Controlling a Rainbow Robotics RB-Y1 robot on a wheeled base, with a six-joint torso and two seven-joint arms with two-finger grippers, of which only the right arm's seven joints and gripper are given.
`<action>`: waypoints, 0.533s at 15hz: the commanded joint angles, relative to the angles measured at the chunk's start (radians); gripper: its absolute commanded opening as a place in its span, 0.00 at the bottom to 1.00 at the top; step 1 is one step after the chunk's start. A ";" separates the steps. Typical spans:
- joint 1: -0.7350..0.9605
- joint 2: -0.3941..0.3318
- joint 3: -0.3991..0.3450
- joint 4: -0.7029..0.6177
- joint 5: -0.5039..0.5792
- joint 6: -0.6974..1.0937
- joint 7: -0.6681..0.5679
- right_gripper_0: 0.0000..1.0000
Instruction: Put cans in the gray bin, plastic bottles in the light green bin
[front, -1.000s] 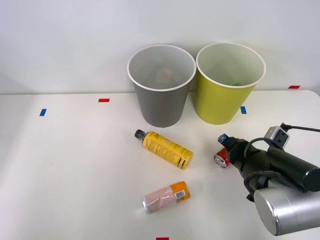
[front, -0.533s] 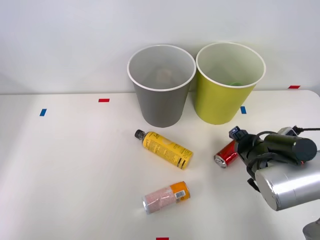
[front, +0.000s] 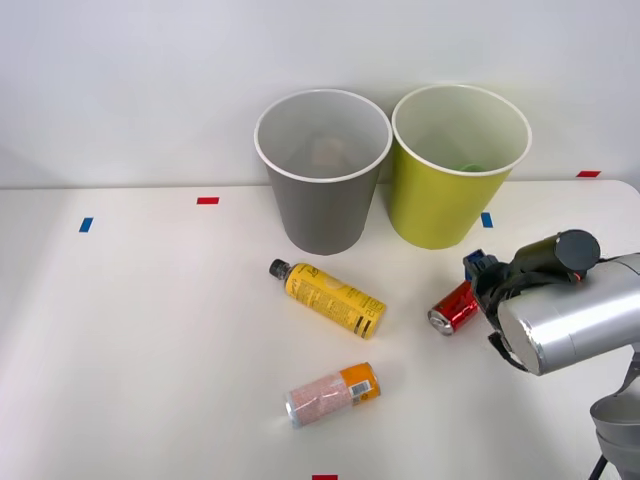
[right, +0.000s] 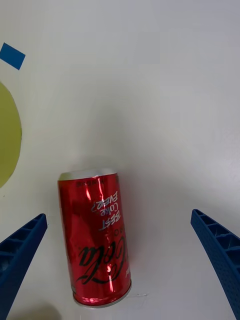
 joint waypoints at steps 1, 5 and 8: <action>-0.083 0.012 0.000 0.106 -0.028 -0.001 -0.006 1.00; -0.118 0.015 0.005 0.161 -0.037 -0.001 0.000 1.00; -0.118 0.009 0.022 0.162 -0.054 -0.001 -0.001 1.00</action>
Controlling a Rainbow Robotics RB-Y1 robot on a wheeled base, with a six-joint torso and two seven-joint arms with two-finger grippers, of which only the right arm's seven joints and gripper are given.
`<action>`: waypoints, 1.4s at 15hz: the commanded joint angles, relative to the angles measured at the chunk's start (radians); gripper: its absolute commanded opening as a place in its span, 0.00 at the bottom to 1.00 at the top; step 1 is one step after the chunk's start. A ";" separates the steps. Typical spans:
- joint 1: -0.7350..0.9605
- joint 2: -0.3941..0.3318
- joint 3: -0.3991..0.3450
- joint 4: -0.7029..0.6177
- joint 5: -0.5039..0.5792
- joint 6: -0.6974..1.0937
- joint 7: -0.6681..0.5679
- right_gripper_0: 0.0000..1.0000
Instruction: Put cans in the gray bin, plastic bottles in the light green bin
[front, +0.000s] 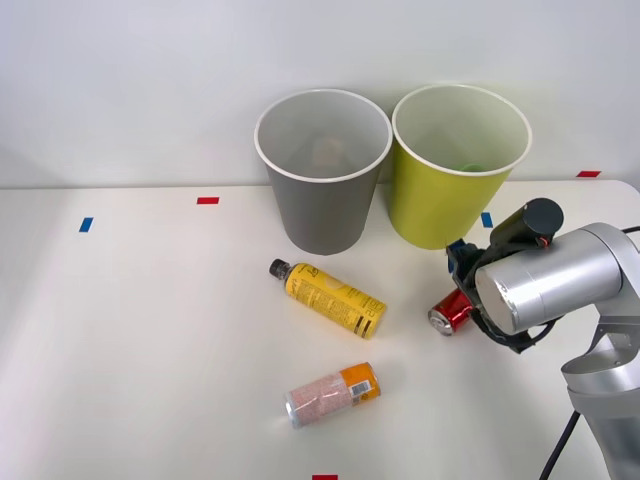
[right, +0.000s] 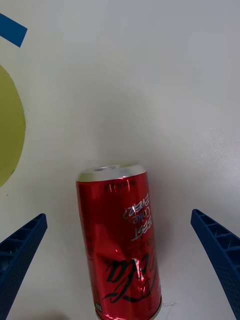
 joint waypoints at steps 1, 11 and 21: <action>-0.003 -0.003 0.017 0.002 -0.004 -0.001 -0.005 1.00; -0.100 0.042 0.043 0.184 0.073 -0.034 -0.003 1.00; -0.098 0.040 0.097 0.186 0.131 -0.034 0.038 0.00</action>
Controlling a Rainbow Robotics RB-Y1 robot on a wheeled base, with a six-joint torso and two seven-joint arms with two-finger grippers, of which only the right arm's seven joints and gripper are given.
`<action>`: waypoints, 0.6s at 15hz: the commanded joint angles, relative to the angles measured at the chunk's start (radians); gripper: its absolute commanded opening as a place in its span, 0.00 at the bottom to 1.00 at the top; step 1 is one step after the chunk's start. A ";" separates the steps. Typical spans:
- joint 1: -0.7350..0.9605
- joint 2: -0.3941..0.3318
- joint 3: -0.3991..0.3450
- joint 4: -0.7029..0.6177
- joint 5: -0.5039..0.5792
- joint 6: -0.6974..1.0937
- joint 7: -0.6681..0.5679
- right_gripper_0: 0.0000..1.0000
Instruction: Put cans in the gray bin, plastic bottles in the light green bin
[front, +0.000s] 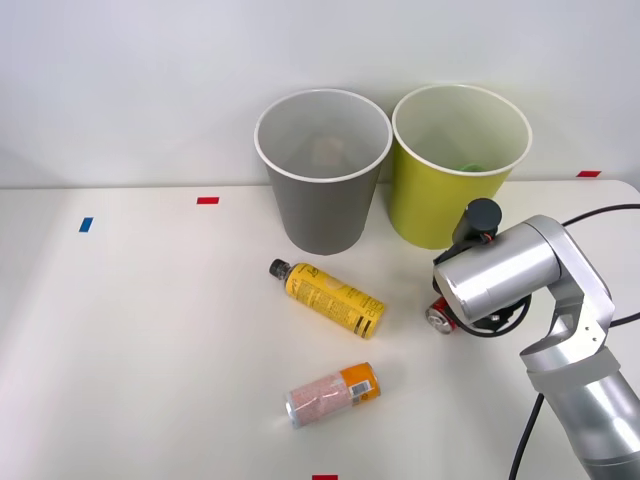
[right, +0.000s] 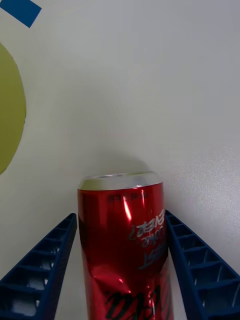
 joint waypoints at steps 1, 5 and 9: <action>0.002 0.011 0.008 0.000 0.030 0.000 0.015 0.00; 0.000 0.039 0.026 -0.006 0.126 0.000 0.063 0.00; 0.008 0.039 0.043 -0.065 0.217 -0.002 0.336 0.00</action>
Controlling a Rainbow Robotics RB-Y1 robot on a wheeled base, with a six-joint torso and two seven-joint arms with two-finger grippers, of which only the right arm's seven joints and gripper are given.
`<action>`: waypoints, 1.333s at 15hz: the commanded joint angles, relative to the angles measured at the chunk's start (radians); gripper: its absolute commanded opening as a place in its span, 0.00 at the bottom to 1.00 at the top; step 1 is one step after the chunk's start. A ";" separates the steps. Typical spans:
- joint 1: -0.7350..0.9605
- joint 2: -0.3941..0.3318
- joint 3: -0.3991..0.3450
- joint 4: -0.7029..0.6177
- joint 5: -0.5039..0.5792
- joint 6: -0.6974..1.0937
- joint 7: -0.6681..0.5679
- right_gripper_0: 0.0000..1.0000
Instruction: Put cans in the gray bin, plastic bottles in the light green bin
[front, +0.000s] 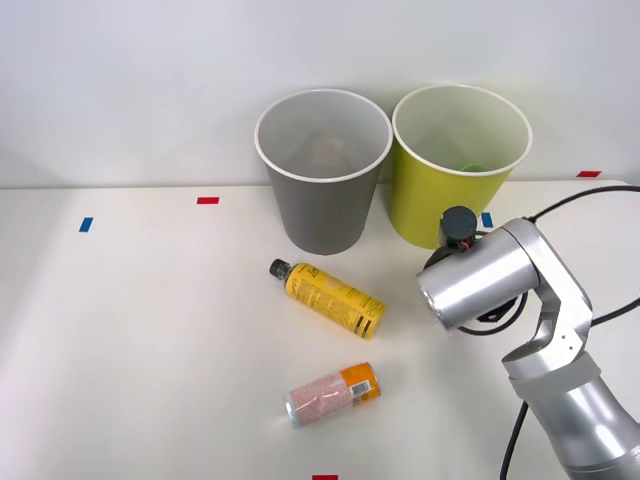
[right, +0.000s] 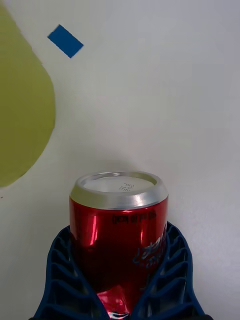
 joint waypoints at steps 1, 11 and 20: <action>0.016 -0.010 0.006 -0.084 0.038 0.000 0.246 0.00; 0.178 -0.105 0.088 -0.514 0.040 -0.013 0.820 0.00; 0.111 0.016 0.063 -0.525 -0.074 -0.403 0.845 0.00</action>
